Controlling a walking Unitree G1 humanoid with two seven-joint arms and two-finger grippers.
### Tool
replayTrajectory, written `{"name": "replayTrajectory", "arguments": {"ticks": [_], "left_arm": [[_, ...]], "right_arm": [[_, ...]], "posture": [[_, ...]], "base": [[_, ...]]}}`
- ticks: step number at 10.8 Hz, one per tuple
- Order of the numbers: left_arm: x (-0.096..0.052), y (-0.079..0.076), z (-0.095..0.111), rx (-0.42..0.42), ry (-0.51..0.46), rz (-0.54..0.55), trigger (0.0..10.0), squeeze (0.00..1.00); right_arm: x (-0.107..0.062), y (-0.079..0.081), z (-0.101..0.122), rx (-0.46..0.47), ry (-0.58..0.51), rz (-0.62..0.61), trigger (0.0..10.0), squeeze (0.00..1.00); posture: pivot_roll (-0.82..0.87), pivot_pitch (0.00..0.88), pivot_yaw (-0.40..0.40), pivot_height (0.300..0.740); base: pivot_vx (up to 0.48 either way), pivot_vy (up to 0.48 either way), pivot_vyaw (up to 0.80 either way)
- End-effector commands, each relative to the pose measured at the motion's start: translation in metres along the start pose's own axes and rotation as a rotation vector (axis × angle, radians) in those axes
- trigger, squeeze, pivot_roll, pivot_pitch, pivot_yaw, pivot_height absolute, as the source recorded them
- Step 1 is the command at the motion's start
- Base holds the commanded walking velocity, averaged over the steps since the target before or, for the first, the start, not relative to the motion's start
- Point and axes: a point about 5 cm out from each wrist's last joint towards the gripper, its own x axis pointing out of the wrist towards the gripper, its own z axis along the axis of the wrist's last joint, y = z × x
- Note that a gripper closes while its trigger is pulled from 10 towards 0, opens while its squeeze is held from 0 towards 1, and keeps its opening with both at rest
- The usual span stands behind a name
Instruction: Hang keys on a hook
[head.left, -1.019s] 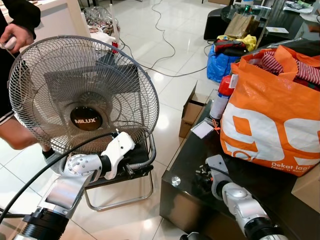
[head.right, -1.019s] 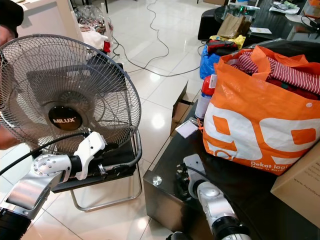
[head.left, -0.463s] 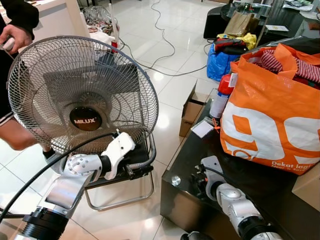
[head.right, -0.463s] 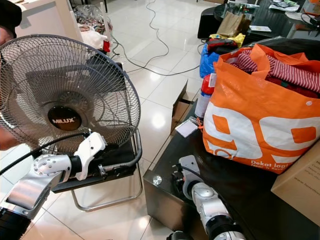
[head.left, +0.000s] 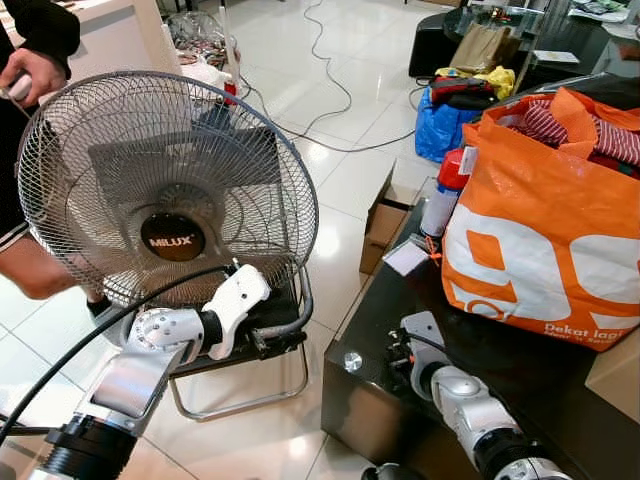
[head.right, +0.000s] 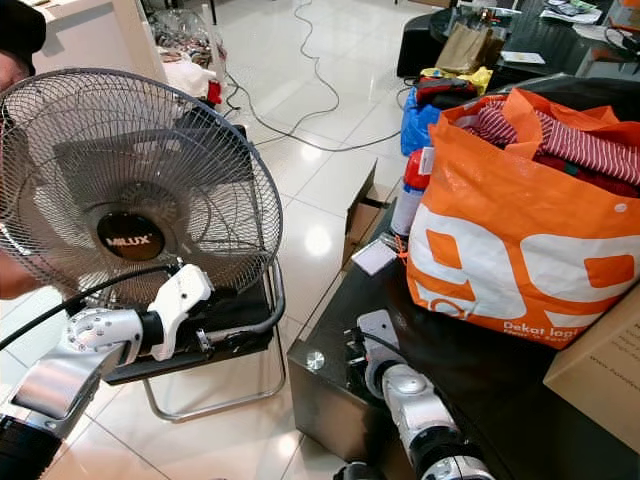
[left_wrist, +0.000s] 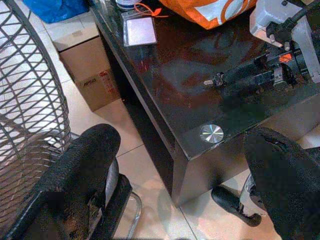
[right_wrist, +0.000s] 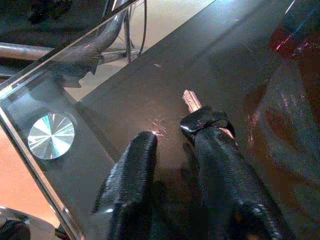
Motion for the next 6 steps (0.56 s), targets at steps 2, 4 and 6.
{"name": "replayTrajectory", "arguments": {"ticks": [2,4,6], "left_arm": [[-0.001,0.001,0.001,0.020,0.009,-0.001,10.0,0.00],[-0.001,0.001,0.001,0.020,0.011,-0.001,10.0,0.00],[0.000,0.001,0.002,0.023,0.011,-0.003,10.0,0.00]], "right_arm": [[0.002,0.001,0.004,-0.024,0.000,-0.014,3.0,0.00],[0.003,-0.001,-0.002,-0.068,0.057,-0.032,3.4,0.00],[0.000,-0.013,-0.007,-0.085,0.108,-0.083,1.7,0.00]], "posture": [[-0.06,0.000,0.023,0.740],[-0.06,0.000,0.022,0.740],[-0.06,0.000,0.023,0.740]], "base": [[0.000,0.000,0.00],[0.000,0.000,0.00],[0.000,0.000,0.00]]}}
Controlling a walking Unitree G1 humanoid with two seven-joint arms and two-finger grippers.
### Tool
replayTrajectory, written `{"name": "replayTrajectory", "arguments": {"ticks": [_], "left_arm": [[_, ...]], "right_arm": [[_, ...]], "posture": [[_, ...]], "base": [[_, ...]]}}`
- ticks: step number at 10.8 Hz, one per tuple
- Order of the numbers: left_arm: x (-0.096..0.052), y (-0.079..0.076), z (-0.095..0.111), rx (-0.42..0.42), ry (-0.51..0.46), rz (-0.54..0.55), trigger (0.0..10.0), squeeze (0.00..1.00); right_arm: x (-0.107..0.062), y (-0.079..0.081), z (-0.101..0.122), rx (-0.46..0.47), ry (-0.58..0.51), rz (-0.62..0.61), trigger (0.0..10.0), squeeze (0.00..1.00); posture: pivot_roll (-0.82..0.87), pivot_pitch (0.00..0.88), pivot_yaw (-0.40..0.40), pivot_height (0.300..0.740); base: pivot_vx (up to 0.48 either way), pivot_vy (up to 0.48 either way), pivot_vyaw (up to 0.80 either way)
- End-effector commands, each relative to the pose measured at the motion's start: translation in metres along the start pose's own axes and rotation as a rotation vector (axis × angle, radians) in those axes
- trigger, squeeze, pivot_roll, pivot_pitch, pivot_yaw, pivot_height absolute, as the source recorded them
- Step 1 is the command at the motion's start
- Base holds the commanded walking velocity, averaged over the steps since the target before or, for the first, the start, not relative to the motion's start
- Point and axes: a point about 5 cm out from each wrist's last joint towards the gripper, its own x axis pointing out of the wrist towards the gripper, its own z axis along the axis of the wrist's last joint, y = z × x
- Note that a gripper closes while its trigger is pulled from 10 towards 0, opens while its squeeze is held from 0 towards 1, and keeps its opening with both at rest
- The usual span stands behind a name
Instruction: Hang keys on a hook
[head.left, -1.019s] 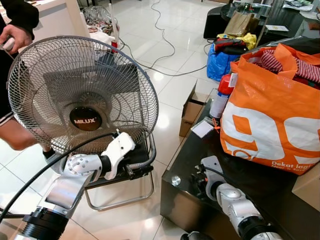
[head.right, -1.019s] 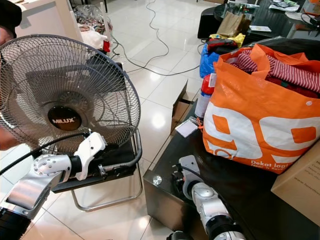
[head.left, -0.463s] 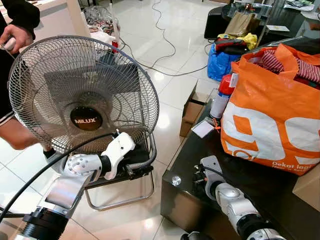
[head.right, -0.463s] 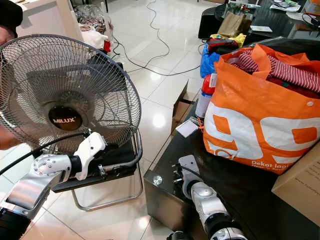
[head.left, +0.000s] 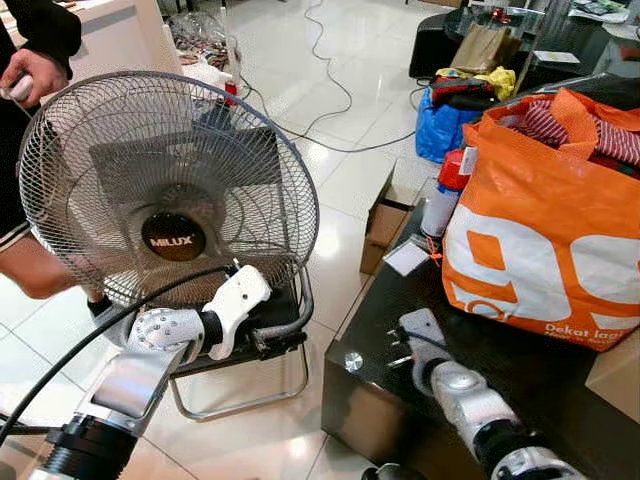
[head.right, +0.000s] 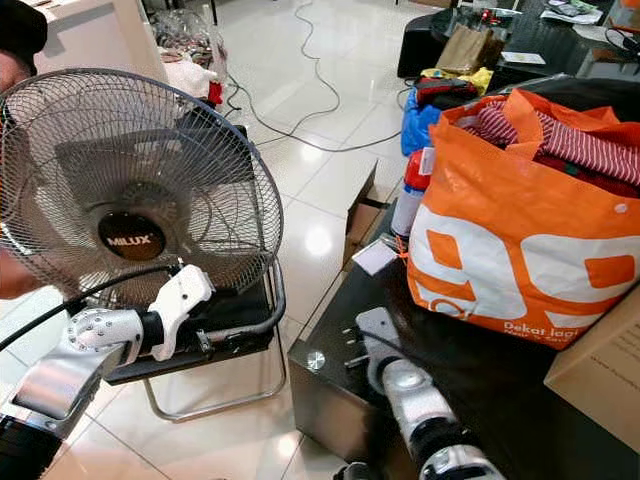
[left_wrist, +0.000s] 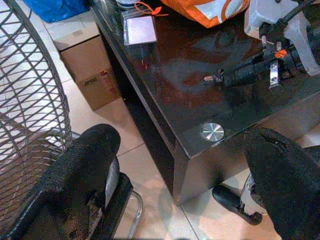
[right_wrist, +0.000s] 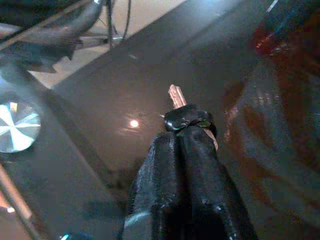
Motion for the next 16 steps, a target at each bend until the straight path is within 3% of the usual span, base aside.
{"name": "replayTrajectory", "arguments": {"ticks": [1,4,8,9,10,11,12,14,16], "left_arm": [[0.000,0.002,0.002,0.017,0.006,-0.002,10.0,0.00],[0.002,0.001,0.002,0.016,0.007,-0.009,10.0,0.00],[0.001,-0.002,0.000,0.009,0.015,-0.040,10.0,0.00],[0.000,-0.006,0.001,-0.009,0.009,-0.102,10.0,0.00],[-0.002,-0.009,0.002,-0.020,0.005,-0.148,10.0,0.00],[-0.004,-0.012,0.003,-0.034,-0.004,-0.183,10.0,0.00],[-0.005,-0.012,0.004,-0.038,-0.006,-0.194,10.0,0.00],[-0.006,-0.012,0.004,-0.046,-0.004,-0.212,10.0,0.00],[-0.005,-0.012,0.005,-0.046,-0.004,-0.217,10.0,0.00]], "right_arm": [[-0.002,-0.009,-0.013,0.004,0.067,-0.028,1.1,0.00],[-0.017,-0.033,-0.033,-0.007,0.116,0.000,0.0,0.00],[-0.043,-0.042,-0.066,-0.017,0.173,0.056,0.0,0.00],[-0.045,-0.042,-0.062,0.018,0.103,0.051,4.2,0.00],[-0.046,-0.041,-0.055,0.027,0.058,0.054,10.0,0.00],[-0.045,-0.037,-0.048,0.050,0.027,0.060,10.0,0.20],[-0.045,-0.036,-0.046,0.045,0.017,0.069,10.0,1.00],[-0.048,-0.029,-0.036,0.022,-0.016,0.102,10.0,1.00],[-0.047,-0.028,-0.025,0.028,-0.070,0.043,10.0,1.00]], "posture": [[-0.06,0.000,0.024,0.740],[-0.07,0.000,0.025,0.740],[-0.08,0.000,0.032,0.740],[-0.08,0.000,0.032,0.740],[-0.08,0.000,0.032,0.740],[-0.09,0.000,0.035,0.740],[-0.08,0.000,0.033,0.740],[-0.09,0.000,0.032,0.740],[-0.09,0.000,0.034,0.740]], "base": [[0.000,0.000,0.00],[0.000,0.000,0.00],[0.000,0.000,0.00],[0.000,0.000,0.00],[0.000,0.000,0.00],[0.000,0.000,0.00],[0.000,0.000,0.00],[0.000,0.000,0.00],[0.000,0.000,0.00]]}}
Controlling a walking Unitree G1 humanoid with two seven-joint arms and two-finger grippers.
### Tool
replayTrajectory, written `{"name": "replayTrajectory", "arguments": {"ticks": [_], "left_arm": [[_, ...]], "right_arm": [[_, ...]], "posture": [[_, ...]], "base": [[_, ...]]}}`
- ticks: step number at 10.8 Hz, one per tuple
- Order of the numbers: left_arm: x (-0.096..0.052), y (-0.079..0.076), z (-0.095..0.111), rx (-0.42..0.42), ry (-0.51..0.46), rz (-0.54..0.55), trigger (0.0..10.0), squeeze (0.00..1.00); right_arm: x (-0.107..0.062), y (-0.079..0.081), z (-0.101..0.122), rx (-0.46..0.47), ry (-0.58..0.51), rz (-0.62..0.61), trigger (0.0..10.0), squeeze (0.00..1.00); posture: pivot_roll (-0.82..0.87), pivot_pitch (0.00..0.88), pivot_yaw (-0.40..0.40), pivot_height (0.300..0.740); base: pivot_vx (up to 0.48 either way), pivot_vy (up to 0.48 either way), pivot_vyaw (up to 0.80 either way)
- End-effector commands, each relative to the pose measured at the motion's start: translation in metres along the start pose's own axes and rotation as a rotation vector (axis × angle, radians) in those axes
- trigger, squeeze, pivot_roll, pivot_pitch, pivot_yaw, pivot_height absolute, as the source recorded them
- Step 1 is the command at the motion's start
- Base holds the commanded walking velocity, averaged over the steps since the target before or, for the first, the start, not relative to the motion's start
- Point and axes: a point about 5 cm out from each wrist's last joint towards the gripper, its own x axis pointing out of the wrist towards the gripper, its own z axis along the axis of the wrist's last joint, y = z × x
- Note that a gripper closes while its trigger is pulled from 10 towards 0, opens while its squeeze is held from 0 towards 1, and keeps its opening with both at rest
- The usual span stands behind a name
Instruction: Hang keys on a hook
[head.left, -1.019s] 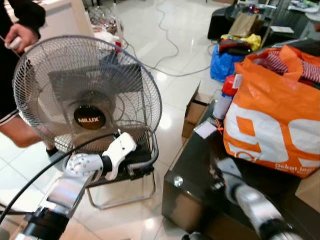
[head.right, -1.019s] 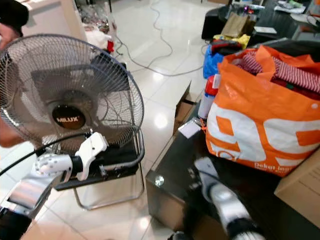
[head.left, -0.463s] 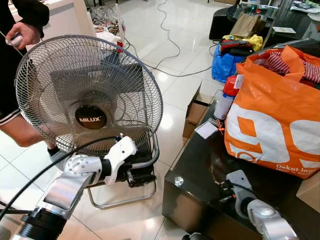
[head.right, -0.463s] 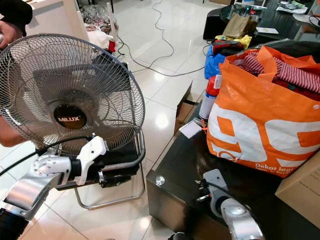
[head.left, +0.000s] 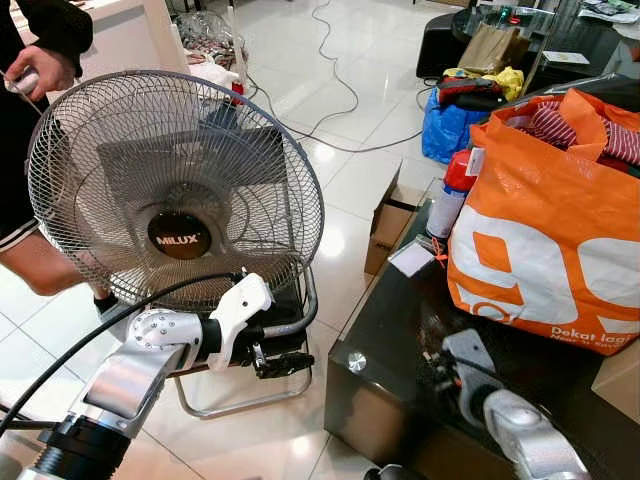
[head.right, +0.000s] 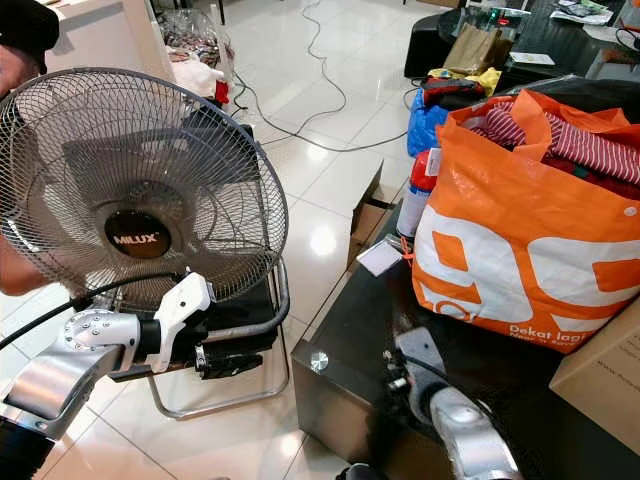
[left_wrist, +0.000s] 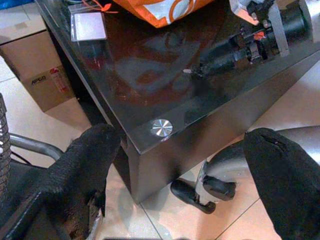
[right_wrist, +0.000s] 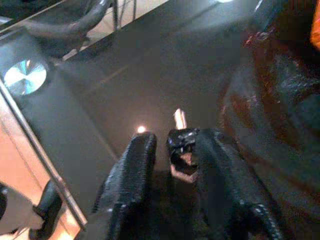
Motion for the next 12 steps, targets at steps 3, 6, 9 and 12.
{"name": "replayTrajectory", "arguments": {"ticks": [3,6,9,12], "left_arm": [[-0.001,0.000,0.004,0.016,0.004,-0.010,10.0,0.00],[0.000,0.001,0.004,0.022,0.007,-0.009,10.0,0.00],[0.001,0.000,0.004,0.026,0.007,-0.007,10.0,0.00],[0.001,-0.001,0.004,0.029,0.005,-0.006,10.0,0.00]], "right_arm": [[0.002,0.009,0.007,0.005,-0.013,-0.025,10.0,0.76],[0.012,0.016,0.004,0.023,0.013,-0.066,10.0,0.00],[0.018,0.015,0.001,0.022,0.036,-0.096,3.1,0.00],[0.020,0.010,-0.005,0.015,0.057,-0.120,0.4,0.00]], "posture": [[-0.08,0.000,0.037,0.740],[-0.08,0.000,0.041,0.740],[-0.08,0.000,0.037,0.740],[-0.08,0.000,0.034,0.740]], "base": [[0.000,0.000,0.00],[0.000,0.000,0.00],[0.000,0.000,0.00],[0.000,0.000,0.00]]}}
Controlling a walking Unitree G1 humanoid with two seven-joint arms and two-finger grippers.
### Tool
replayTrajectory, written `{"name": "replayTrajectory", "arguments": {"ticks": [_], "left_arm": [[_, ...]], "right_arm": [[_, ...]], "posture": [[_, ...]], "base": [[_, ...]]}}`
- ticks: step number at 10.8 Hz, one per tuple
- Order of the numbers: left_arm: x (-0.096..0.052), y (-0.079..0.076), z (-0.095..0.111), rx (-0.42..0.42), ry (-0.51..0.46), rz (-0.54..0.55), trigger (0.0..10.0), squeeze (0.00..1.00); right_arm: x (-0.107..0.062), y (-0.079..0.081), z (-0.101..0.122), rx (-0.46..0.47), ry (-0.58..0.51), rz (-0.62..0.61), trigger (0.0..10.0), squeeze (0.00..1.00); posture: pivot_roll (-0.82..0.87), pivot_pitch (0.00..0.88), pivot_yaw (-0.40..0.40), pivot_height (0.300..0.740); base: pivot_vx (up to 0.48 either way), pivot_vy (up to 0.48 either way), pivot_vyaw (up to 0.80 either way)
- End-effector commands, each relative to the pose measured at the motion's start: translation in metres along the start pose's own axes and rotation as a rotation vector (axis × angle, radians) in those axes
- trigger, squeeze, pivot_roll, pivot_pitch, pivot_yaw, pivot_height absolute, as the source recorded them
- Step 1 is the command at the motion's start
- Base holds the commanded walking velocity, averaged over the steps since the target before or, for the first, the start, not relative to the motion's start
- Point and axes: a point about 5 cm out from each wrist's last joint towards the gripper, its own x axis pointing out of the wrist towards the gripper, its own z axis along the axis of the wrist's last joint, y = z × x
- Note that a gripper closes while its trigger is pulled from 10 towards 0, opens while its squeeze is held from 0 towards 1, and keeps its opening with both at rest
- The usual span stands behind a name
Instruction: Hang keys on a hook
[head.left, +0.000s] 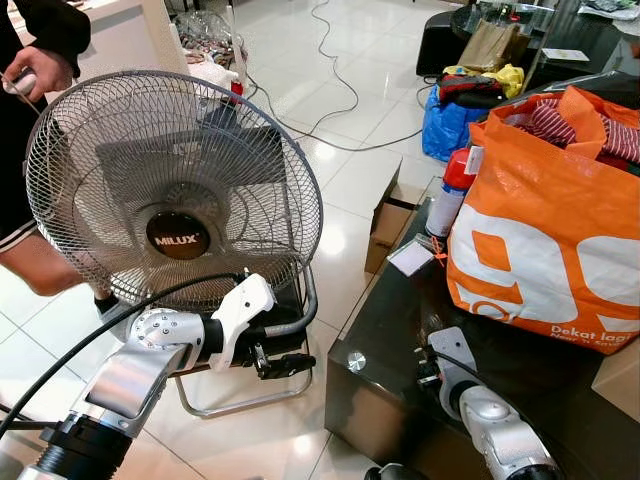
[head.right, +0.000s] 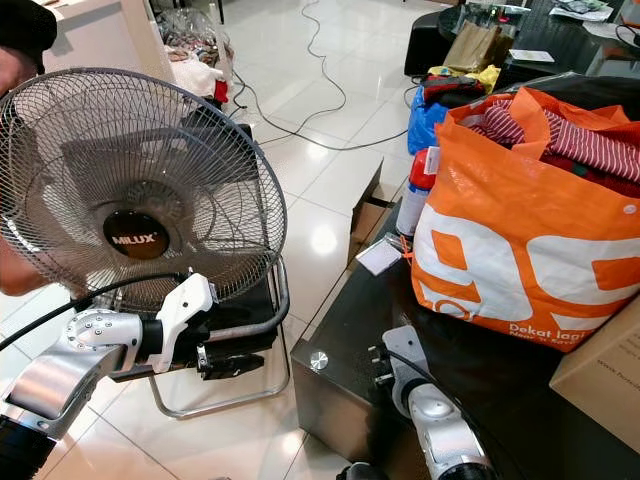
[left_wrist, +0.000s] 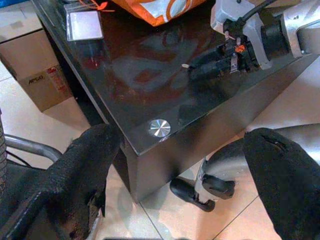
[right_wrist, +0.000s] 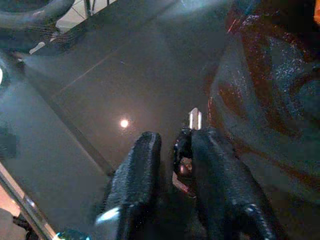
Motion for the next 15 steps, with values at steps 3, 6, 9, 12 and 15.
{"name": "replayTrajectory", "arguments": {"ticks": [3,6,9,12,15], "left_arm": [[-0.001,0.000,0.003,0.024,0.001,0.002,10.0,0.00],[-0.001,0.001,0.004,0.025,0.000,0.006,10.0,0.00],[-0.001,0.001,0.003,0.023,-0.002,0.009,10.0,0.00],[0.000,0.001,0.004,0.022,-0.004,0.006,10.0,0.00],[0.001,0.002,0.005,0.026,-0.007,0.011,10.0,0.00]], "right_arm": [[0.002,-0.003,-0.003,0.003,0.009,-0.016,0.0,0.00],[0.001,-0.003,0.007,0.066,-0.059,-0.027,0.0,0.00],[-0.014,-0.012,0.027,0.131,-0.180,-0.038,0.0,0.00],[-0.030,-0.014,0.029,0.135,-0.203,-0.041,0.0,0.00],[-0.031,-0.009,0.036,0.400,-0.240,-0.014,0.0,0.00]], "posture": [[-0.08,0.000,0.033,0.740],[-0.08,0.000,0.034,0.740],[-0.08,0.000,0.030,0.740],[-0.08,0.000,0.031,0.740],[-0.08,0.000,0.033,0.740]], "base": [[0.000,0.000,0.00],[0.000,0.000,0.00],[0.000,0.000,0.00],[0.000,0.000,0.00],[0.000,0.000,0.00]]}}
